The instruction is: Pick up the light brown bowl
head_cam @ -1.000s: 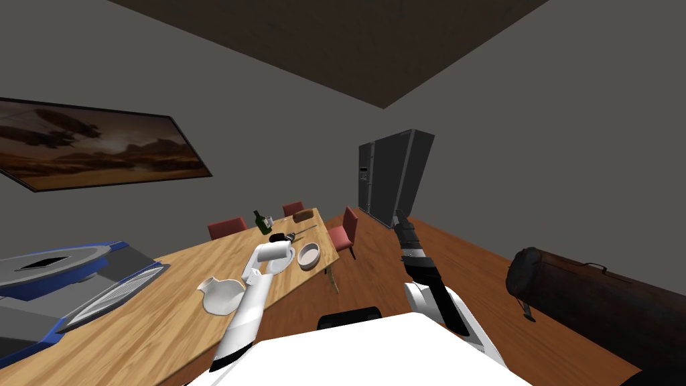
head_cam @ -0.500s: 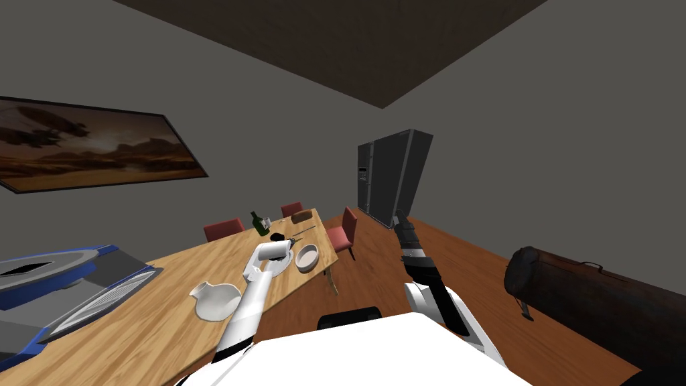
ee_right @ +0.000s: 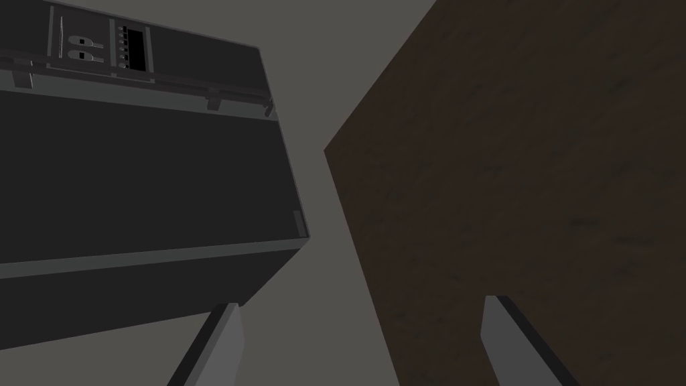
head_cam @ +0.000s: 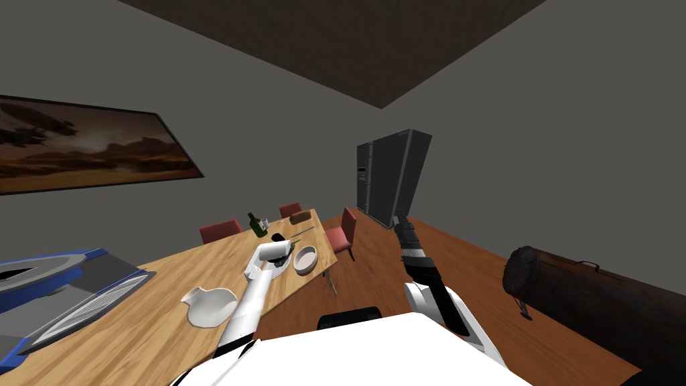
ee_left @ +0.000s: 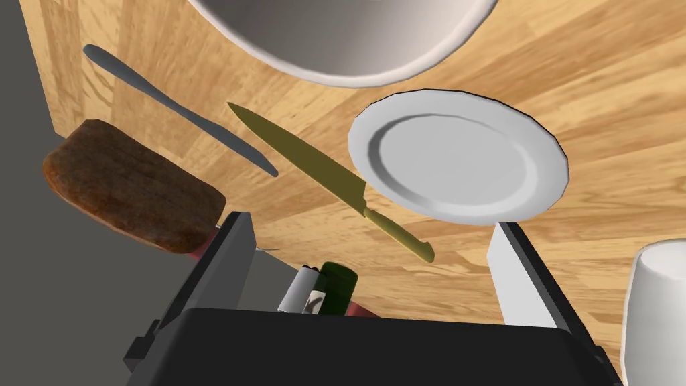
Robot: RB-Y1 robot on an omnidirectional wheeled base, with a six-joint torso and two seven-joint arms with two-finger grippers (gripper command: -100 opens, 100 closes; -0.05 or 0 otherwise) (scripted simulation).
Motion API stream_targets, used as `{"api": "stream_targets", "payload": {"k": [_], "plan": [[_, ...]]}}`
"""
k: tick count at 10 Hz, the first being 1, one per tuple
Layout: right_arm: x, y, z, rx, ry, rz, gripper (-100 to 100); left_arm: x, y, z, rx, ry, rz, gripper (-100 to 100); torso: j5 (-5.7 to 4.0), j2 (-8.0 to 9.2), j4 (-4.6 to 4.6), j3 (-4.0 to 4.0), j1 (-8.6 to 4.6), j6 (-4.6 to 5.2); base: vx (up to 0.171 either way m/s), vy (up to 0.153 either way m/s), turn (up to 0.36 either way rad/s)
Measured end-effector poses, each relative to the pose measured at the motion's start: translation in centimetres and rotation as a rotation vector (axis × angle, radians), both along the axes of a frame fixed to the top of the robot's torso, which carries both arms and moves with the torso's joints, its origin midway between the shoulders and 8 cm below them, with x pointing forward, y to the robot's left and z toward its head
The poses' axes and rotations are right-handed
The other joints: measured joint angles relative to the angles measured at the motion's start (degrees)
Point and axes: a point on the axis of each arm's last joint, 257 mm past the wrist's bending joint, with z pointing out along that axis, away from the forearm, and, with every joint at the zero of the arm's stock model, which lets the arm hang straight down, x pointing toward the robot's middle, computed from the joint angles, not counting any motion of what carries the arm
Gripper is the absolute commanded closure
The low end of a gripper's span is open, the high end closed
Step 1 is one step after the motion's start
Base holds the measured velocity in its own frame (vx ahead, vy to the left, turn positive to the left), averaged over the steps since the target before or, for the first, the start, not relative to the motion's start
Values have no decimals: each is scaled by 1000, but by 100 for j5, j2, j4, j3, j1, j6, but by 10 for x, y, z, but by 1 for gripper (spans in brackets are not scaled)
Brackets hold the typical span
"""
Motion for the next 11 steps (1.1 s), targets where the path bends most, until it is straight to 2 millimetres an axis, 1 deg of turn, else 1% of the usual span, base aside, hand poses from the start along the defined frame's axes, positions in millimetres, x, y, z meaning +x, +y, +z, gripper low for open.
{"api": "stream_targets", "payload": {"k": [2,4,6,7,8,9,10,11], "plan": [[0,0,0,0,0,0,0,-17,1,-15,-25,71,15,-100,0,-2,0,-1,-2,1,24,-17,-28],[0,0,0,0,0,0,0,-29,-3,-26,-43,125,25,-100,-1,-2,0,-1,-7,1,27,-28,-36],[0,0,0,0,0,0,0,-49,-5,-44,-71,202,40,-100,-2,-7,-2,-4,-12,1,39,-43,-36],[0,0,0,0,0,0,0,-57,-6,-50,-86,236,46,-100,-3,-7,-1,-4,-14,1,44,-70,-52],[0,0,0,0,0,0,0,-71,-11,-62,-105,282,51,-100,-4,-8,-2,-5,-23,1,22,-36,-4],[0,0,0,0,0,0,0,-73,-11,-64,-108,289,52,0,-4,-2,0,-1,-13,0,4,-6,2],[0,0,0,0,0,0,0,-73,-11,-64,-107,288,51,-100,-1,4,1,2,-3,0,-25,-49,-190],[0,0,0,0,0,0,0,-76,0,-67,-109,293,65,-100,-3,14,3,7,-13,3,-33,-69,-194]]}}
